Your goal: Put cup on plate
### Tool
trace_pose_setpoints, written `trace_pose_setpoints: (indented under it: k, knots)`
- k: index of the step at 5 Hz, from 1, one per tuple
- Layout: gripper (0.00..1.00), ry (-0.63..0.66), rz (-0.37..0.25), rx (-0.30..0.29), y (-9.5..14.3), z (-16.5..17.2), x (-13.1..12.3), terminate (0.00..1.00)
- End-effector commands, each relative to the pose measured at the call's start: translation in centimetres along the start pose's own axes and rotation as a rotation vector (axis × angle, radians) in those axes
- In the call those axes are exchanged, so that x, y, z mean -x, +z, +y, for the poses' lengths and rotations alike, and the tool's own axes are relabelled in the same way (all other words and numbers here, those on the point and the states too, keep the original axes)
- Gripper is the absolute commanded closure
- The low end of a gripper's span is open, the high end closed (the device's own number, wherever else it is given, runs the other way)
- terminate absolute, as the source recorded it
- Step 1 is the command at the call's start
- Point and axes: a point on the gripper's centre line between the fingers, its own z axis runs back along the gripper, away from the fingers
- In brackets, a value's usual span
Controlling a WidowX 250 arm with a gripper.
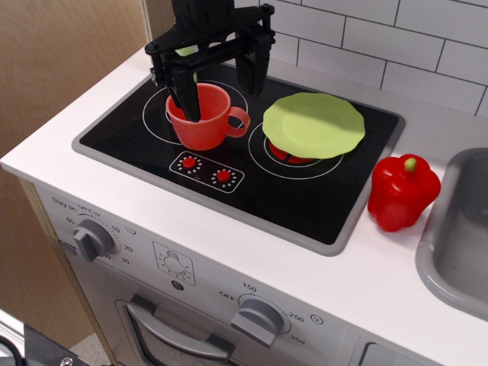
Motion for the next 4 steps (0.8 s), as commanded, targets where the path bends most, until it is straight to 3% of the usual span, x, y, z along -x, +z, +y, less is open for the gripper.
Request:
trace_pose_setpoints:
  k: [1, 2, 3, 4]
  knots:
    - [0.0, 0.0, 0.0, 0.0, 0.0, 0.0, 0.0, 0.0]
    - [0.0, 0.256, 0.07, -0.011, -0.3, -0.7, 0.7, 0.0]
    - [0.0, 0.511, 0.135, -0.061, -0.7, -1.2, 0.9, 0.0]
    - [0.0, 0.724, 0.056, 0.017, -1.0, -1.9, 0.8, 0.0]
